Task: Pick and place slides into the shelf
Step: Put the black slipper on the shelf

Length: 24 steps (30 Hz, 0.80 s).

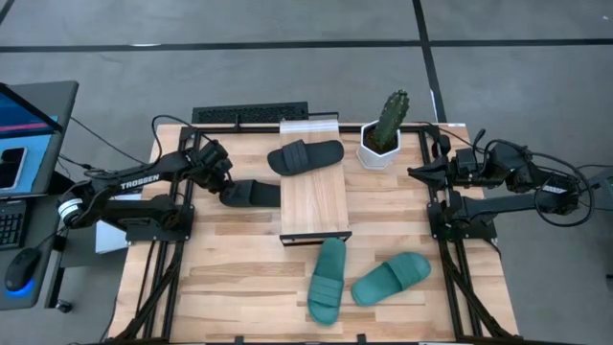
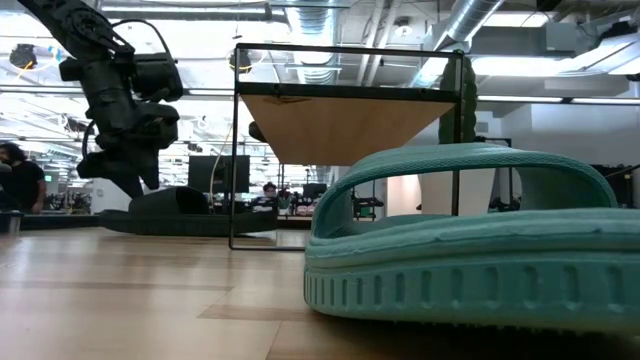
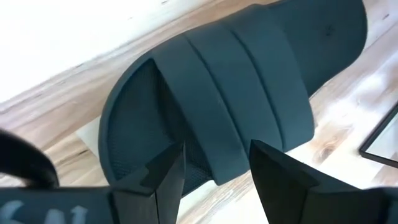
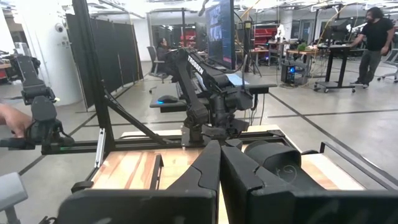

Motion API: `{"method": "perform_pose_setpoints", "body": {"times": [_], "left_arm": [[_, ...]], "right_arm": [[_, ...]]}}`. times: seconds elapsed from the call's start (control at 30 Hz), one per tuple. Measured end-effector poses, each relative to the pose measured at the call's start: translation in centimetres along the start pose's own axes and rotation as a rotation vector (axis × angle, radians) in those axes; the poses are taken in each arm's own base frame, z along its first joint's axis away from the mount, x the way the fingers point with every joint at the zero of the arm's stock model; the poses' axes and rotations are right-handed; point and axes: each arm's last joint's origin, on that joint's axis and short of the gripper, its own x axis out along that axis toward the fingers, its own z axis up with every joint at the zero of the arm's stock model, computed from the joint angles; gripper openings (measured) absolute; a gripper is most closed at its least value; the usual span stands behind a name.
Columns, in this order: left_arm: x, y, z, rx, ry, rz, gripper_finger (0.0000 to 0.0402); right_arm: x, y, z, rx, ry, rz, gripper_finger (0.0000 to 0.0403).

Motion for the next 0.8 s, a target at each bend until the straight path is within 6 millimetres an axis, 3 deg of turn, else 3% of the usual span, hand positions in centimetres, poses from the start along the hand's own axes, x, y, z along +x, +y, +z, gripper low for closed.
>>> {"method": "perform_pose_setpoints", "body": {"times": [0.8], "left_arm": [[-0.01, -0.24, 0.39, 0.009, -0.034, -0.033, 0.0167]], "right_arm": [[0.01, 0.00, 0.00, 0.000, 0.000, 0.000, 0.0000]]}}
